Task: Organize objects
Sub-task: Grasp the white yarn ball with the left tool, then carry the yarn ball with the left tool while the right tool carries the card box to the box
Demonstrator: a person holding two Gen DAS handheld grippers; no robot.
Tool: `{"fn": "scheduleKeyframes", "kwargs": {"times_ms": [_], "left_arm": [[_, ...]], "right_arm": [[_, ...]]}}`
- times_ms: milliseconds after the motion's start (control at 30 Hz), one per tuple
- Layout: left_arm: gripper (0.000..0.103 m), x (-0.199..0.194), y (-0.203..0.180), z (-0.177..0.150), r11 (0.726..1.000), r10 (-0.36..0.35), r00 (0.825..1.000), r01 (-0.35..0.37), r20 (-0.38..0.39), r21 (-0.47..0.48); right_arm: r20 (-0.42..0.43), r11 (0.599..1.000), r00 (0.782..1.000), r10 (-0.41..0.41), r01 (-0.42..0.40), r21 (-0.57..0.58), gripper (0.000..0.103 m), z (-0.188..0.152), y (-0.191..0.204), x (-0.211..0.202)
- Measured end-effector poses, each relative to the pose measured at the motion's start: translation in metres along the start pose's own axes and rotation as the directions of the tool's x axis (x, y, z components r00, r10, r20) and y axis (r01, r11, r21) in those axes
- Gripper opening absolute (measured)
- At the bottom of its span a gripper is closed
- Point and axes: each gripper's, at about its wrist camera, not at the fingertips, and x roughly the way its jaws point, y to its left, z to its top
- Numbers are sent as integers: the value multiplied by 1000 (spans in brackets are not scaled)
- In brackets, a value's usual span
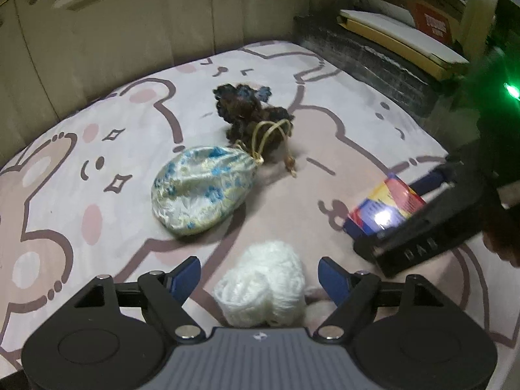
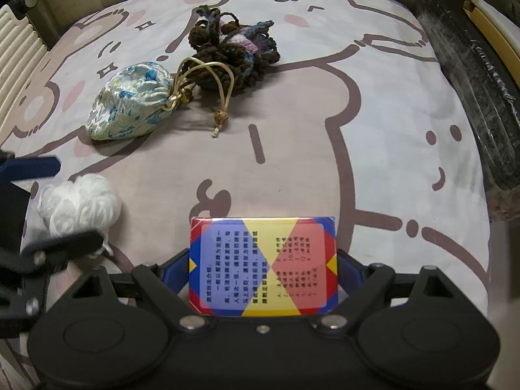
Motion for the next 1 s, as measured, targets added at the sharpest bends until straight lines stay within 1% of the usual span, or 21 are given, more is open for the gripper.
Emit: {"fn": "scheduleKeyframes", "kwargs": {"times_ms": [67,133,200,233,267,333,467,700,833,1000], "left_arm": [[79,4,2,1,1000,0,1000,0,-19,-5],[76,8,2,0,1000,-3,999,3,-47,9],[66,11,1,-2,1000,-6,997,8,-73,24],[55,12,1,-3,1000,-15,996,17,-84,22],[50,12,2,-4,1000,-27,995,28,-92,13],[46,9,2,-5,999,-34,995,34,-93,5],[45,-1,3,-3,1000,-17,998,16,-66,-15],[45,-36,13,6,995,17,1000,-15,25,-101],[45,-58,19,10,988,50,996,-40,71,-146],[45,-87,28,10,979,91,988,-65,125,-194]], "right_arm": [[0,1000,1000,1,-1,-3,90,0,0,0],[-1,1000,1000,2,-2,-4,90,1,0,1],[-2,1000,1000,1,-1,-4,90,1,1,0],[-3,1000,1000,0,0,-4,90,1,1,1],[-4,1000,1000,-1,1,-3,90,2,2,0],[-3,1000,1000,-4,4,3,89,2,2,-1],[38,1000,999,4,-5,28,89,5,4,-15],[153,997,988,23,-34,72,89,13,12,-54],[197,995,980,29,-48,91,89,14,17,-74],[250,992,968,18,-48,114,89,14,21,-95]]}}
